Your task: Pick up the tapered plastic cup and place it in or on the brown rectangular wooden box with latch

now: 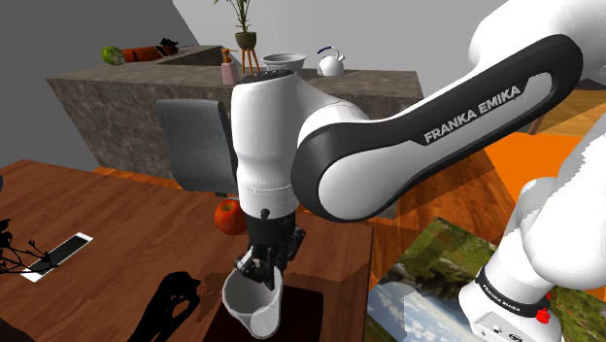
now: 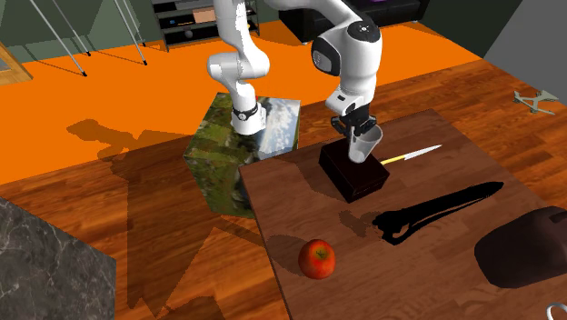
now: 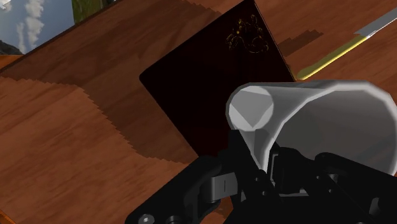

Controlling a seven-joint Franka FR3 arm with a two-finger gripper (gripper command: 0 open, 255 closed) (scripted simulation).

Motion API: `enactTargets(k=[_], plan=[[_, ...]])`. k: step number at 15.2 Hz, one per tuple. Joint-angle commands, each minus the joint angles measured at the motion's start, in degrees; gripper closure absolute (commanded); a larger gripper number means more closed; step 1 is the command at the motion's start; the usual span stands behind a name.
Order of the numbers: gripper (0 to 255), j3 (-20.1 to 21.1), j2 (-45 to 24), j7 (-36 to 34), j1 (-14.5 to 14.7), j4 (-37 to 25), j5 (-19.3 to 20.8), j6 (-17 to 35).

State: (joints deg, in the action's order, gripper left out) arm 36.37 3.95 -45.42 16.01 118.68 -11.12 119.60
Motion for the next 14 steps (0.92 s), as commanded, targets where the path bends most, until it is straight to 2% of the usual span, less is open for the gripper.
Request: enactTargets(k=[1, 4, 5, 10, 14], plan=[[255, 0.0, 0.0, 0.0, 0.0, 0.0, 0.0, 0.1], [255, 0.0, 0.0, 0.0, 0.0, 0.0, 0.0, 0.1], [0, 0.0, 0.0, 0.0, 0.0, 0.0, 0.0, 0.1], [0, 0.0, 0.0, 0.0, 0.0, 0.0, 0.0, 0.1], [0, -1.1, 2.6, 0.9, -0.6, -4.8, -1.0, -7.2]])
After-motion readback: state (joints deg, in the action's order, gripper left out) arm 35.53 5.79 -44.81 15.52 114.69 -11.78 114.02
